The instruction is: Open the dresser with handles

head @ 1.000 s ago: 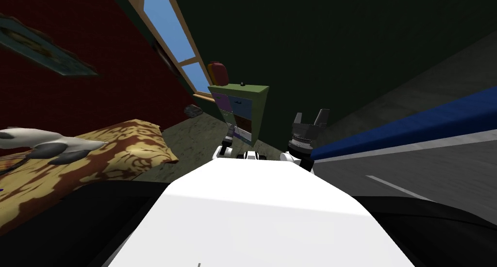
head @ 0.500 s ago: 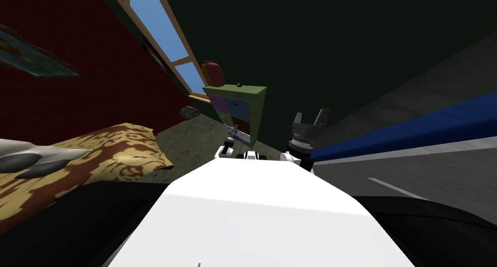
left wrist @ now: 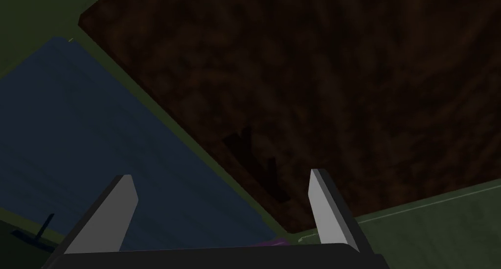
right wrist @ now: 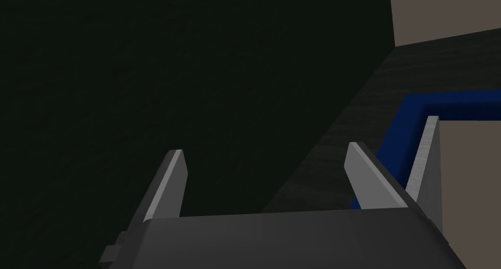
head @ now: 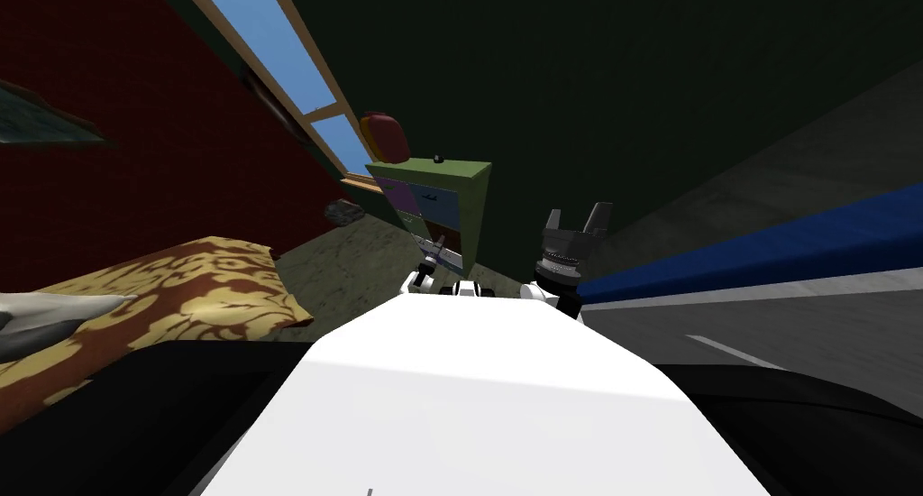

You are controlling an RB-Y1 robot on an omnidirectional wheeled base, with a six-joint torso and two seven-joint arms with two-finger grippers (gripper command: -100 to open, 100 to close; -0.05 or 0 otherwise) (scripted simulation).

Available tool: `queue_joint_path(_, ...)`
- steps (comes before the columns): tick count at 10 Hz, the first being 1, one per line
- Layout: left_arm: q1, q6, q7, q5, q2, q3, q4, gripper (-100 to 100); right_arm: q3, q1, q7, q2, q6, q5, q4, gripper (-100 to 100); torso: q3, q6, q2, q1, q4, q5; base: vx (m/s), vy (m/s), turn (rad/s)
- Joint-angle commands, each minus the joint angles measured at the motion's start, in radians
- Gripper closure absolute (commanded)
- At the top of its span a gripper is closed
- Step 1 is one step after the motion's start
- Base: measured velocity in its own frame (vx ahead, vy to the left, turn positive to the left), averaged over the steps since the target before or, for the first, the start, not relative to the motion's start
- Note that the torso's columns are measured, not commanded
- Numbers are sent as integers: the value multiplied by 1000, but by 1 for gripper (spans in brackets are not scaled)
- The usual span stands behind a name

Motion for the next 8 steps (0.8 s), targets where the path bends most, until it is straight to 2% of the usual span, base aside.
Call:
queue_joint_path(1, -15, 0, -8, -8, 12, -11, 53, -100, 0, 0, 0, 0, 0, 0, 0, 0, 0, 0, 0, -1, 0, 0, 64, -6, -61)
queue_joint_path(2, -13, -3, -8, -7, 5, -8, 45, -100, 0, 0, 0, 0, 0, 0, 0, 0, 0, 0, 0, -1, 0, 0, 30, 0, -12)
queue_joint_path(3, -26, 28, -3, -7, 8, -7, 29, -100, 0, 0, 0, 0, 0, 0, 0, 0, 1, 0, 2, 0, 0, 0, 55, -13, -36)
queue_joint_path(4, -24, 12, -6, -7, 7, -7, 39, -100, 0, 0, 0, 0, 0, 0, 0, 0, 0, 0, 0, -1, 0, 0, 36, -7, -11)
queue_joint_path(5, -25, 17, -5, -7, 7, -7, 37, 100, 0, 0, 0, 0, 0, 0, 0, 0, 0, 0, 1, 0, 0, 0, 6, -1, 2)
queue_joint_path(8, -8, 25, 7, -7, 23, -17, 5, 100, 0, -1, 0, 0, 0, 0, 0, 0, 2, 0, 3, 6, 0, 2, -164, 74, 28)
